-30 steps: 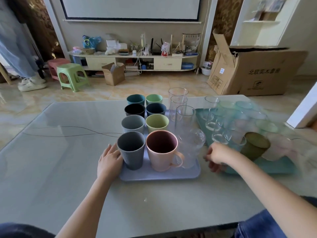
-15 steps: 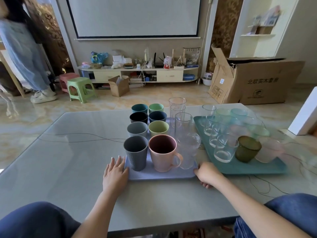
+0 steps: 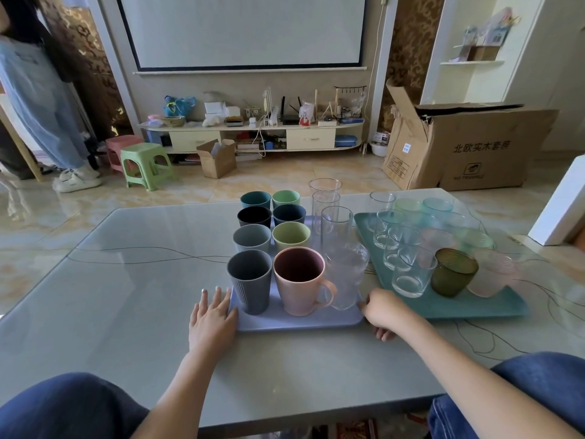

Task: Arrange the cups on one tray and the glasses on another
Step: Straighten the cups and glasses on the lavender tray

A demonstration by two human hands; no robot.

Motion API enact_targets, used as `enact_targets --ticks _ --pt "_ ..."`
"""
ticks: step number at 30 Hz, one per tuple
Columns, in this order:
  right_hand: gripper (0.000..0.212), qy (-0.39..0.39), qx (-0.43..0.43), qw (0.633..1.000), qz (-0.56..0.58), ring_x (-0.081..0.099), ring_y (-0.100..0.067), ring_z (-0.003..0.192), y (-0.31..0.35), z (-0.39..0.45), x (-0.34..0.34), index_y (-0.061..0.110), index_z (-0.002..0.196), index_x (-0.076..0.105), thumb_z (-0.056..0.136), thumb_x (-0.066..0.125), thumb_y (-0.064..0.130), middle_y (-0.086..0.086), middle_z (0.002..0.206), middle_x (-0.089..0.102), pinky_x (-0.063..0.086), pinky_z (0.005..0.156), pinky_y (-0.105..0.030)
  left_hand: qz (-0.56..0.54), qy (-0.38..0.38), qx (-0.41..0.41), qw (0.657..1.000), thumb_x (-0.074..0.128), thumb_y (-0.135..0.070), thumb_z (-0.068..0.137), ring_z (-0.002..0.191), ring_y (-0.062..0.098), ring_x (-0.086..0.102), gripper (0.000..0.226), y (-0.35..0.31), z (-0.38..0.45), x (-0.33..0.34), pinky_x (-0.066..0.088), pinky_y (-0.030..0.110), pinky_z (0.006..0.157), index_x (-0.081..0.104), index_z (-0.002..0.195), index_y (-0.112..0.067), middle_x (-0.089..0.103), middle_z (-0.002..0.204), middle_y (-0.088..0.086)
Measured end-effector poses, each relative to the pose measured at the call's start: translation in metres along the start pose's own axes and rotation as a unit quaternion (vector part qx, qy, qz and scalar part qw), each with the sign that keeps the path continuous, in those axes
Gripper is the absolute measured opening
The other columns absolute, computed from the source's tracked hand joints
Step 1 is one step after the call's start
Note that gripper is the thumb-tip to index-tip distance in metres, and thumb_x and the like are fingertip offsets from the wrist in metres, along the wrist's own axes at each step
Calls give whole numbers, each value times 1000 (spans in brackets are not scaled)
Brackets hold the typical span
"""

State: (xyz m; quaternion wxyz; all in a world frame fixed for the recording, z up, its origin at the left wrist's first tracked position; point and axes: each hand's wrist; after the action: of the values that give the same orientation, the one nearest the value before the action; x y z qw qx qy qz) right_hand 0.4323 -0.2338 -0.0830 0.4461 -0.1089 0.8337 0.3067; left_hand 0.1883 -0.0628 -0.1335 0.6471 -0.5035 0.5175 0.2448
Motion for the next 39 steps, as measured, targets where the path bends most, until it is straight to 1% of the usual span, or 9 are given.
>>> enact_targets --ticks 8,11,13,16,19,22,26,30,39 --pt "23 8 10 999 -36 58 -24 42 2 3 -3 -5 98 55 93 37 8 -17 65 60 49 39 -26 -9 -6 -3 1000 29 -33 99 147 15 -3 51 -3 -3 -2 0 32 120 17 148 -33 9 159 -7" --pt "17 -113 -39 988 -93 66 -30 59 4 11 -23 7 92 52 90 36 2 -13 81 58 58 55 -36 -38 -31 -17 999 36 -31 95 146 17 11 47 -5 -3 -5 8 34 118 36 142 -34 24 156 -7" --pt "17 -222 -106 965 -95 65 -32 71 8 20 -43 9 85 51 96 38 12 -12 84 59 56 64 -39 -74 -44 -47 995 40 -30 86 134 23 34 33 -9 3 -10 26 38 108 65 107 -36 47 141 -1" --pt "26 -332 -196 923 -15 60 -30 66 25 38 -75 5 89 54 101 35 20 -13 76 59 51 58 -39 -149 -56 -73 984 41 -24 75 100 33 50 22 -20 21 -22 40 40 85 48 54 -24 63 106 11" --pt "19 -327 -238 912 75 65 -28 62 52 70 -107 12 111 53 99 38 11 -12 85 60 57 55 -45 -129 -40 -72 988 34 -28 80 117 31 46 30 -28 40 -24 32 39 97 61 90 -18 57 120 10" --pt "45 -276 -275 921 18 65 -26 74 78 111 -126 28 131 45 96 39 1 -9 105 56 59 65 -44 -98 -67 -59 991 41 -17 91 136 22 31 40 -26 53 -15 20 37 110 52 129 -20 45 141 3" --pt "52 -209 -267 939 -61 63 -29 84 102 161 -130 38 132 44 93 49 4 0 109 54 54 70 -43 -92 -81 -75 990 40 -21 94 142 14 20 41 -21 62 -9 15 35 114 46 135 -22 35 150 -4" --pt "10 -198 -289 933 -86 58 -18 82 112 187 -128 13 101 63 91 59 14 -7 108 68 43 73 -28 -82 -75 -66 992 42 -24 95 143 12 17 39 -19 64 -7 14 35 114 48 134 -26 31 152 -7" --pt "9 -200 -327 921 -73 59 -10 82 113 190 -129 3 96 63 89 60 8 -8 102 70 45 78 -28 -86 -80 -61 991 44 -24 95 143 12 16 40 -19 63 -9 13 34 113 46 134 -28 30 152 -7"
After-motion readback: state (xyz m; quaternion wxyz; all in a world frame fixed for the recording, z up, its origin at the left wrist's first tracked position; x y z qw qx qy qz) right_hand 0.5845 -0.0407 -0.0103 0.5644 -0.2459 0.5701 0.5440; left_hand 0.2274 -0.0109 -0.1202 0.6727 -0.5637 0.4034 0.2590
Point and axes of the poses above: each hand's wrist, its own z-axis towards the middle knuckle, its own x-axis out of the palm, y = z × x
